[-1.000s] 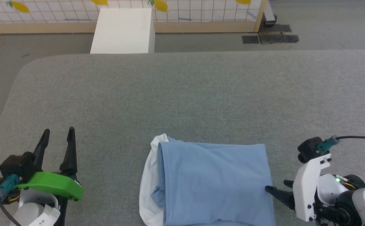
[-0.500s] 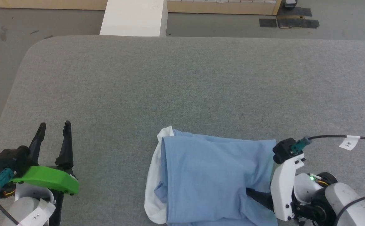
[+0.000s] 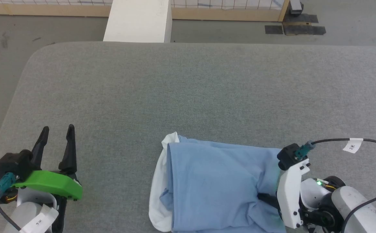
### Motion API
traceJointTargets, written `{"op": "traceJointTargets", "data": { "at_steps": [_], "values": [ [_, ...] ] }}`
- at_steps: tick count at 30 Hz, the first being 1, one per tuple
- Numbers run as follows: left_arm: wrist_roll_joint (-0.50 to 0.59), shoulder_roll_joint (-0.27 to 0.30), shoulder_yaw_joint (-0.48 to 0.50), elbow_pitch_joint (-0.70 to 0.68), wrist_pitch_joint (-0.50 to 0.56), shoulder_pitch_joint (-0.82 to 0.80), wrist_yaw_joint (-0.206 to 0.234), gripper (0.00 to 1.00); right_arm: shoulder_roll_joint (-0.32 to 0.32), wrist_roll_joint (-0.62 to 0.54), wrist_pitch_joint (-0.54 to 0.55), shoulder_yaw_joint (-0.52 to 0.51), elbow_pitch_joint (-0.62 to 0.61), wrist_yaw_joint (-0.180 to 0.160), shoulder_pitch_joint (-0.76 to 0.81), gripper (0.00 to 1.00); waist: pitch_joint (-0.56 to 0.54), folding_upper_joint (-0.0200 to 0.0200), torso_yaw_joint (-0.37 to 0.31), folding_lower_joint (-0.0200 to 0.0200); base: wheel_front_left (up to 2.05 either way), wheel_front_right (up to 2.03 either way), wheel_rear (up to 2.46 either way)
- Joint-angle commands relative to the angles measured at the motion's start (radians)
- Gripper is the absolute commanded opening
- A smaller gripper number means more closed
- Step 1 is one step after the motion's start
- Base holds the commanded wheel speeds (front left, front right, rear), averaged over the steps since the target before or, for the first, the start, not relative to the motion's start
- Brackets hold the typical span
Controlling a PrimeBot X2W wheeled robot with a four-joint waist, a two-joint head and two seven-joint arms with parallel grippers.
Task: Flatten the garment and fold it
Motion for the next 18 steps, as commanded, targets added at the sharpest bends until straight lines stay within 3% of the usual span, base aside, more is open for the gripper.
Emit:
{"op": "traceJointTargets", "data": {
  "at_steps": [1,10,18],
  "values": [
    [-0.002,-0.002,0.0,0.002,-0.008,-0.002,0.0,1.0,-0.022,-0.005,-0.007,0.0,0.011,-0.002,-0.004,0.0,-0.01,0.0047,-0.002,0.0,0.0,0.0,0.0],
    [-0.004,-0.018,-0.005,-0.005,-0.011,0.032,0.014,1.0,-0.092,-0.016,0.009,0.01,-0.099,-0.002,-0.04,0.0,-0.063,0.0047,-0.022,0.0,0.0,0.0,0.0],
    [-0.007,-0.025,-0.008,-0.028,-0.012,0.042,0.02,1.0,-0.144,-0.027,0.077,-0.011,-0.184,-0.002,-0.078,0.0,-0.048,0.0047,-0.082,0.0,0.0,0.0,0.0]
  ]
}}
